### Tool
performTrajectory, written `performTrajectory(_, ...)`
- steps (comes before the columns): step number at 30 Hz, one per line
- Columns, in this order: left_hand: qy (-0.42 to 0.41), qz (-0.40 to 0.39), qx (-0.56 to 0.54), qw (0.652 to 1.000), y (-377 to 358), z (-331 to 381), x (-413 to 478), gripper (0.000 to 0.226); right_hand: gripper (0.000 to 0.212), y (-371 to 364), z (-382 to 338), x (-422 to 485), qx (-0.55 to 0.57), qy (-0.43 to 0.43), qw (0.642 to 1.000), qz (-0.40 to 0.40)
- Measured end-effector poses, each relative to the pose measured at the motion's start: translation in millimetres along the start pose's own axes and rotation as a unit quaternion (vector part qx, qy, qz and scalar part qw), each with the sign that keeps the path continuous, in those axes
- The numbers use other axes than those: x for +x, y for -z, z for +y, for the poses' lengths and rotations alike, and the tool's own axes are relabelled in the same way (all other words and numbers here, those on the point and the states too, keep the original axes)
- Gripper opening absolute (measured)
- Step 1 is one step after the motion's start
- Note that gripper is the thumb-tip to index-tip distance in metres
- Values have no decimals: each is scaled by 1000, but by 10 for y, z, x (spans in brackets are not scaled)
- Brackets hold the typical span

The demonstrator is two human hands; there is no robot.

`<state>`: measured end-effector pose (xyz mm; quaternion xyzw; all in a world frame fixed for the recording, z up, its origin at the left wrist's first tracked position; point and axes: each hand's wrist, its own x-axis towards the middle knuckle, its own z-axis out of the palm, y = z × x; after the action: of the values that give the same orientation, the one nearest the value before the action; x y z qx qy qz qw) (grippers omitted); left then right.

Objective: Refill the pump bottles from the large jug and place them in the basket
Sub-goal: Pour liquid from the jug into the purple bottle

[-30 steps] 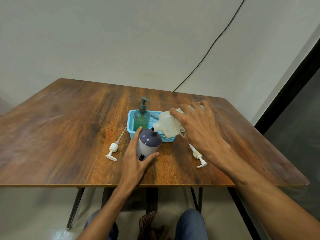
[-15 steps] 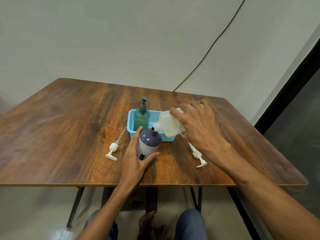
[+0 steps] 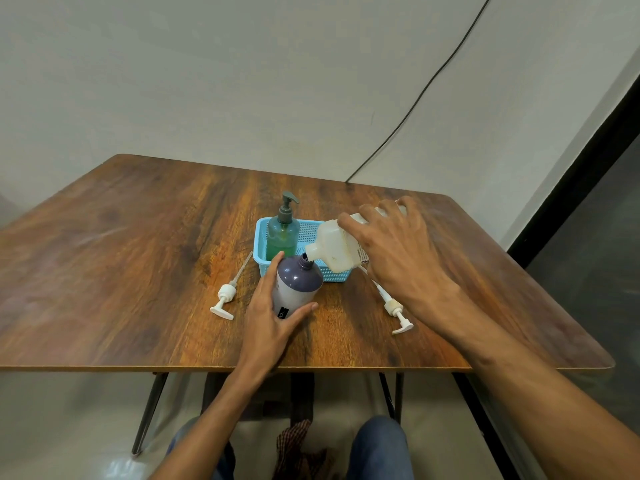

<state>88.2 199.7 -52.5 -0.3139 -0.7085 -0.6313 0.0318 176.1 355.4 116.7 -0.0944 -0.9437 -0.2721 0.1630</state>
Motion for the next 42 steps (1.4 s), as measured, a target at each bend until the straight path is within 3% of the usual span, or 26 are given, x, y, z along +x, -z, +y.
performTrajectory(42,-1,5,-4,1000,27,33,-17,98,75,72,-18,9,-28,21,999,12)
